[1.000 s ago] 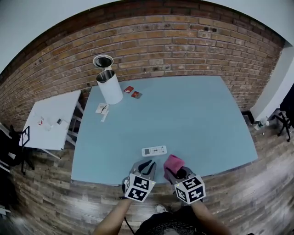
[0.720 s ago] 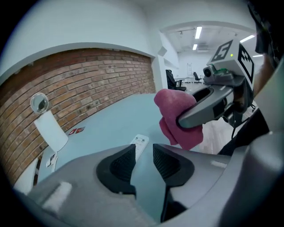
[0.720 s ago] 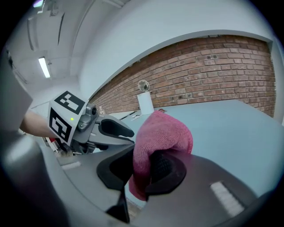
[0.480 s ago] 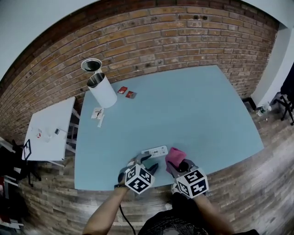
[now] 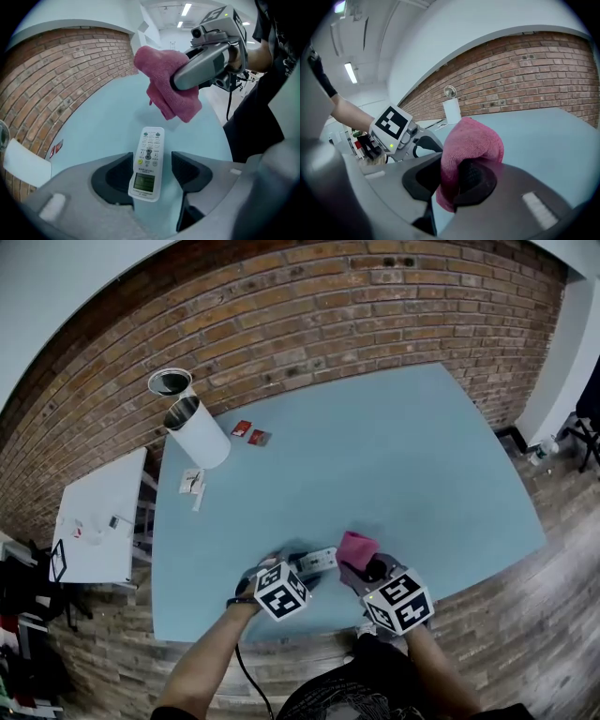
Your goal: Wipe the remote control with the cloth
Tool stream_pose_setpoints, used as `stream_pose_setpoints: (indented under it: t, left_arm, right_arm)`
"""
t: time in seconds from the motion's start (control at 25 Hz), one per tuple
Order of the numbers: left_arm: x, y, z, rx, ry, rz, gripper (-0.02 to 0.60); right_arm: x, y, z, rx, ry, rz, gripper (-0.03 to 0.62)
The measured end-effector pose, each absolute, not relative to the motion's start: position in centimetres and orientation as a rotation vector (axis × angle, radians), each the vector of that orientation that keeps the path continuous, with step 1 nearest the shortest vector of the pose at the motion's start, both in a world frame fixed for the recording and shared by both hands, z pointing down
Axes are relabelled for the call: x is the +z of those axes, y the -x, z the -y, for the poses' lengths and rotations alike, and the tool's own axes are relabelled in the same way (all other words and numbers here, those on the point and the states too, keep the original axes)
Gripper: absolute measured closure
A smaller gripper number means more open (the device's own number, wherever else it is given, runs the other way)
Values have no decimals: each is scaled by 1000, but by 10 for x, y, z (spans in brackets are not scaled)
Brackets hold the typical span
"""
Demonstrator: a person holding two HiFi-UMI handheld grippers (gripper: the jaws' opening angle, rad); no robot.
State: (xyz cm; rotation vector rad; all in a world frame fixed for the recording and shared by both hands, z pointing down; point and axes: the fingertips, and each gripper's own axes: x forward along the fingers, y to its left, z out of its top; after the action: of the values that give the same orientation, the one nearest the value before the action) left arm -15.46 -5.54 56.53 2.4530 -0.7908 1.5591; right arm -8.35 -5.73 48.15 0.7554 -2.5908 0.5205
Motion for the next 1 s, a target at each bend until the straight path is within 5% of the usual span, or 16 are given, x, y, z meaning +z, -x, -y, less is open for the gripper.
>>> stream_pose_setpoints:
  t: [1.0]
  left_arm:
    - [594, 150, 61, 1717, -2239, 295, 337]
  right_arm:
    - [507, 79, 118, 624, -619, 2625, 533]
